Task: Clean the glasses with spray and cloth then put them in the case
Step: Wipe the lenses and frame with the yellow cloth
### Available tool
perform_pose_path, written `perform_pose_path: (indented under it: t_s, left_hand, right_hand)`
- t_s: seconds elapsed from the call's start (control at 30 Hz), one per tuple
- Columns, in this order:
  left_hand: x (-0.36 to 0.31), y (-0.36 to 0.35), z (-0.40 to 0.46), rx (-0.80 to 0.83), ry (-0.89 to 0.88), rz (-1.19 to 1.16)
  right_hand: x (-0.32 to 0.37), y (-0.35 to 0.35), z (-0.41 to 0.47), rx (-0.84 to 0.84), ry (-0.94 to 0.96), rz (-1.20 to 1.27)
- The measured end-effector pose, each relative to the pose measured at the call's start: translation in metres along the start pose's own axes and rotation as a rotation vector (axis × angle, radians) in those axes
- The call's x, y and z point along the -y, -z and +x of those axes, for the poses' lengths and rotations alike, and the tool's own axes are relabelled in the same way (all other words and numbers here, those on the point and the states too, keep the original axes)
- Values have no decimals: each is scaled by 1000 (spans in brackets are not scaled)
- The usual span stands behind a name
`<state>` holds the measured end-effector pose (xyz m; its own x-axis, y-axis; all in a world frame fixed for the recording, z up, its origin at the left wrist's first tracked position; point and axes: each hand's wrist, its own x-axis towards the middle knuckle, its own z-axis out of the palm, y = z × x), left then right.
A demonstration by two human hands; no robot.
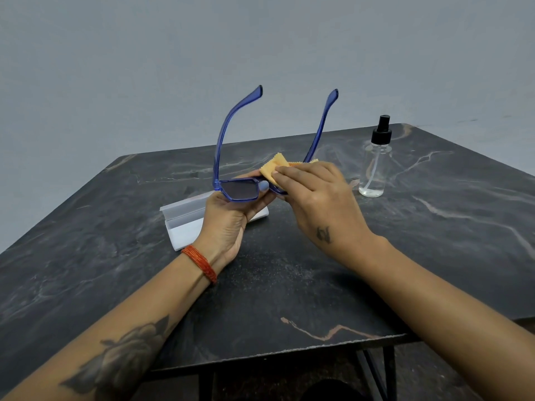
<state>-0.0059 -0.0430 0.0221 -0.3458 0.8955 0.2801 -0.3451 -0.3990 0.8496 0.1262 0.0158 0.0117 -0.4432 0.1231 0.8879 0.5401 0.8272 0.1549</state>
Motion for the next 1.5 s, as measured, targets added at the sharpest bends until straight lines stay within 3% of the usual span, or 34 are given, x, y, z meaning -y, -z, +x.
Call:
perform_pose_path:
  t_s: [0.13, 0.3, 0.53, 0.83, 1.0, 1.2, 1.5]
  left_hand:
    - [0, 0, -1, 4, 5, -3]
    - [1, 1, 0, -7, 13, -13]
    - [0, 3, 2, -10, 15, -1]
    - [-1, 1, -1, -8, 10, 8]
    - [0, 3, -1, -20, 29, -7]
    - [0, 3, -1, -20, 33, -2]
    - [-1, 2, -2, -8, 11, 20]
  right_hand:
    - [1, 1, 1, 61, -30, 88]
    - [2, 9, 4, -8, -62, 172]
    - [3, 9, 3, -38, -36, 40]
    - [4, 2, 1, 104, -64, 83]
    - [5, 10, 4, 32, -100, 184]
    - [7, 10, 3, 18, -68, 65]
    - [7, 5, 3, 153, -66, 134]
